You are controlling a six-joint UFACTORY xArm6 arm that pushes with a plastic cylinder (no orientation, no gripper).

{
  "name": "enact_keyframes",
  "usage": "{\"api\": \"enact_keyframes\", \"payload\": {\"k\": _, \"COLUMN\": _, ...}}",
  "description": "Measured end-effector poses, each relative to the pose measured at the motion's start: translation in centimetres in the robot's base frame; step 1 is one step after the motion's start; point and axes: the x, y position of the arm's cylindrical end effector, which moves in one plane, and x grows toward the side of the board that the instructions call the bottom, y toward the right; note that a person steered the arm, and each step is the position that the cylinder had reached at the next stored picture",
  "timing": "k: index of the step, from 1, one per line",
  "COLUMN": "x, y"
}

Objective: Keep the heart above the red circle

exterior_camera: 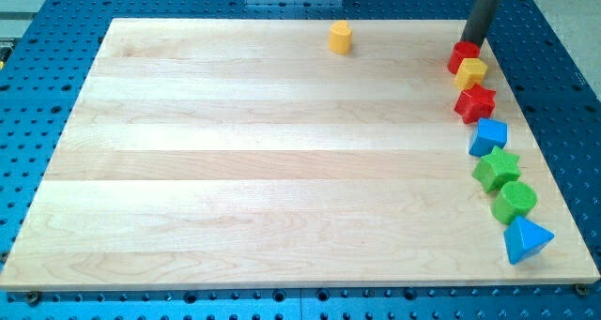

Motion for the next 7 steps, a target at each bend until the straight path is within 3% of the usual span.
{"api": "enact_keyframes", "payload": {"k": 1, "x": 0.9, "y": -8.7}}
{"api": "enact_keyframes", "payload": {"k": 2, "x": 5.5, "y": -22.7}}
{"api": "enact_keyframes", "payload": {"k": 3, "x": 3.0, "y": -27.9}}
{"api": "enact_keyframes", "payload": {"k": 5, "x": -2.3, "y": -19.5}}
{"api": "enact_keyframes", "payload": {"k": 6, "x": -0.3, "y": -12.2}}
{"api": "enact_keyframes", "payload": {"k": 7, "x": 1.8, "y": -13.1}}
